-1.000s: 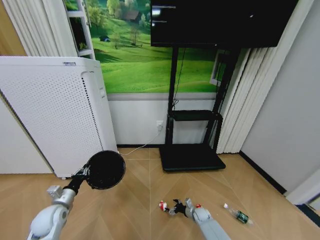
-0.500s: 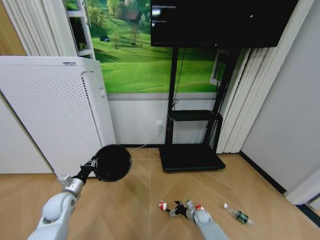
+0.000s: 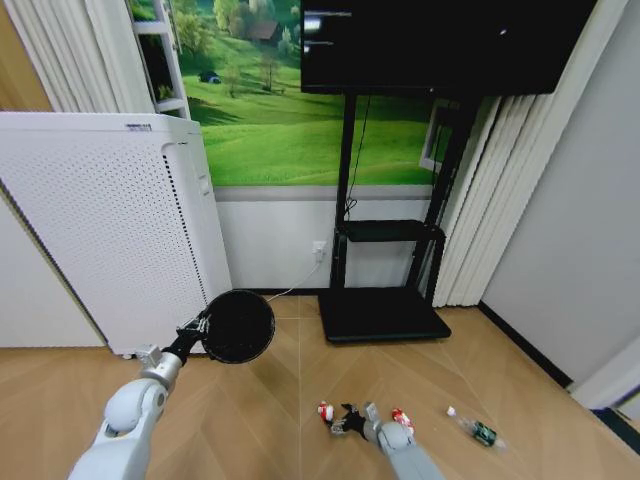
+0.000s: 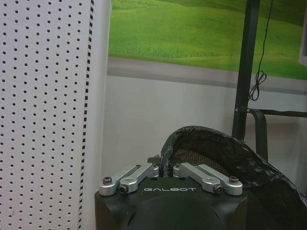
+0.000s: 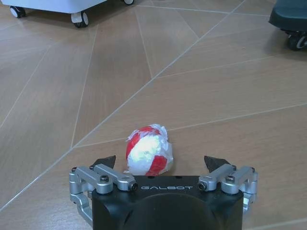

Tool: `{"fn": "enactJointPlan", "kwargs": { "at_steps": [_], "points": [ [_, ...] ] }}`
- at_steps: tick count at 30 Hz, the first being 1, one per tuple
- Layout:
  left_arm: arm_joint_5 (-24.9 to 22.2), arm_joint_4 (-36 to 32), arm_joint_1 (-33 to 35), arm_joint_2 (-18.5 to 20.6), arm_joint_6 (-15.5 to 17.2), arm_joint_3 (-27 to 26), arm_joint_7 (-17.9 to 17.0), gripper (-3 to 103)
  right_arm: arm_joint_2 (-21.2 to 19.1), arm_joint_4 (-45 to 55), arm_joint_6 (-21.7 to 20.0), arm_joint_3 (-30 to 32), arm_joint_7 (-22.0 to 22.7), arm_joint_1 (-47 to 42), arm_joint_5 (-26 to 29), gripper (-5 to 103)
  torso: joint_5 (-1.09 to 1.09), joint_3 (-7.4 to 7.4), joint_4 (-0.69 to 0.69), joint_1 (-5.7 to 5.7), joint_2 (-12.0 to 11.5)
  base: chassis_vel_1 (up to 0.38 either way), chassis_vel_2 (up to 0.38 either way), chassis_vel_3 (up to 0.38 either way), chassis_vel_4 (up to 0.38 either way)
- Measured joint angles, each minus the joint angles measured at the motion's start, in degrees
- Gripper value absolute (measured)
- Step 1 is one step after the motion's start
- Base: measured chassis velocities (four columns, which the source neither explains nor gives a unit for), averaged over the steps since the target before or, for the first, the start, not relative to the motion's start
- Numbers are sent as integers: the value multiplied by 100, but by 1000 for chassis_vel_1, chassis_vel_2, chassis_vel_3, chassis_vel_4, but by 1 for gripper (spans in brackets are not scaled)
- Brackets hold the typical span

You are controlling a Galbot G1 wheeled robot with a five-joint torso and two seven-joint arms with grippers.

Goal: Pick up the trash bin and place the garbage on the floor into it.

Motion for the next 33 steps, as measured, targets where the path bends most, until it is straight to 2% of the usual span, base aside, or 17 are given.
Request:
{"fn": "enactJointPlan", "kwargs": {
  "at_steps": [10,11,12,14,16,18,19,22,25,27,28,29,33],
  "points": [
    [-29,-63,135,65,-13,-138,161,7,136,-57,100,156,58,5,-348,101,-1,0,0,0,0,0,0,0,0],
    [-35,-79,155,67,-13,-153,176,7,137,-65,149,170,68,-5,-396,96,0,0,0,0,0,0,0,0,0],
    [-35,-79,155,67,-13,-153,176,7,137,-65,149,170,68,-5,-396,96,0,0,0,0,0,0,0,0,0],
    [-48,-108,200,69,-20,-198,223,7,136,-60,217,192,69,-47,-448,86,0,0,0,0,0,0,0,0,0],
    [-51,-110,215,72,-23,-212,241,7,136,-54,228,199,69,-62,-459,86,0,0,-1,0,0,0,0,0,0],
    [-61,-112,250,77,-30,-245,295,7,144,-38,257,247,76,-93,-491,75,-1,0,0,0,0,0,0,0,0],
    [-61,-112,250,77,-30,-245,295,7,144,-38,257,247,76,-93,-491,75,-1,0,0,0,0,0,0,0,0],
    [-85,-118,279,84,-36,-287,342,7,183,-3,271,294,123,-144,-536,58,0,0,-1,0,0,0,0,0,0],
    [-99,-124,296,95,-40,-304,356,7,202,18,272,303,139,-162,-559,53,-1,0,-1,0,0,0,0,0,0],
    [-120,-128,315,114,-51,-327,370,7,232,36,272,317,155,-177,-579,43,0,0,-1,0,0,0,0,0,0],
    [-129,-128,328,123,-58,-343,384,7,249,42,272,329,161,-180,-593,43,0,0,0,0,0,0,0,0,0],
    [-142,-128,342,138,-62,-362,396,7,269,50,272,343,166,-182,-612,37,-1,0,0,-1,0,0,0,0,0],
    [-178,-116,374,175,-86,-413,421,7,321,102,270,352,178,-215,-629,29,0,0,0,0,1,0,0,0,0]
  ]
}}
